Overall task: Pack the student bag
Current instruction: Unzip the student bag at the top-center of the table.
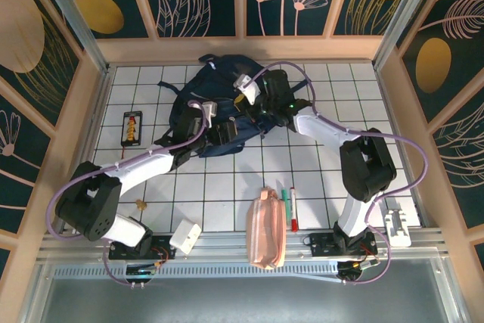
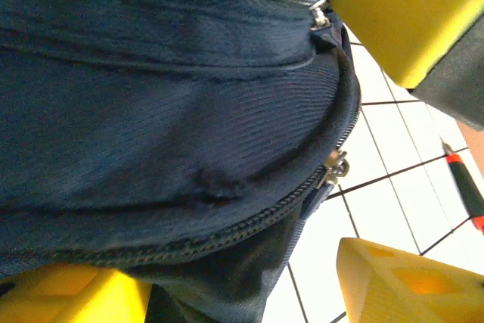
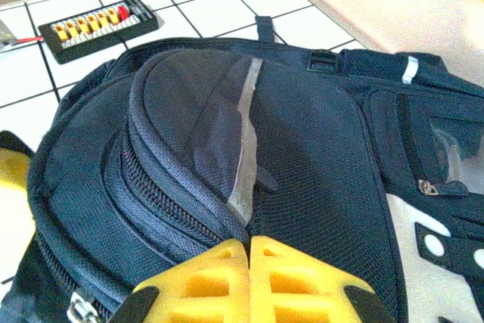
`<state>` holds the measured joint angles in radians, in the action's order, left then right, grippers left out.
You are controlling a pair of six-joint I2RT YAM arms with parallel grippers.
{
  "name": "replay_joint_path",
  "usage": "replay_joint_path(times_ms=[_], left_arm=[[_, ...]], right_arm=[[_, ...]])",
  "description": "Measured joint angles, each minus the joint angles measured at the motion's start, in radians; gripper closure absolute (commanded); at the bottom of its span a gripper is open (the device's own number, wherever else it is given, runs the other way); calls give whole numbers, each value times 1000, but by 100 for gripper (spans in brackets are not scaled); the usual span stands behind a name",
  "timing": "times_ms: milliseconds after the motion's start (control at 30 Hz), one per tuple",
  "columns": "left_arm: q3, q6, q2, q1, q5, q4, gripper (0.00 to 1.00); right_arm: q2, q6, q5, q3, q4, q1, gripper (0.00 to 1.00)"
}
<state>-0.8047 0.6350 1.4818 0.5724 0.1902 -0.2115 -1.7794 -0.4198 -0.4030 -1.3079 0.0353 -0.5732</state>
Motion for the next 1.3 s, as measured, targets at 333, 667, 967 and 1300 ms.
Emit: replay_joint_path(times_ms=[333,667,967,1300], left_arm=[[-124,114,-16,6,-27,234,50],[-195,77,-73,32,-138,464,43],[-263,50,-108,78,-156,509,50],[-325,69,-44,182,-138,483,48]], right_arm=[[-44,34,25,-61,-39,-4,100],[-70,36,16,-93,-50,-23,100],[-76,33,-8,-93,-48,-26,100],[-89,33,-40,-93,-48,-35,100]])
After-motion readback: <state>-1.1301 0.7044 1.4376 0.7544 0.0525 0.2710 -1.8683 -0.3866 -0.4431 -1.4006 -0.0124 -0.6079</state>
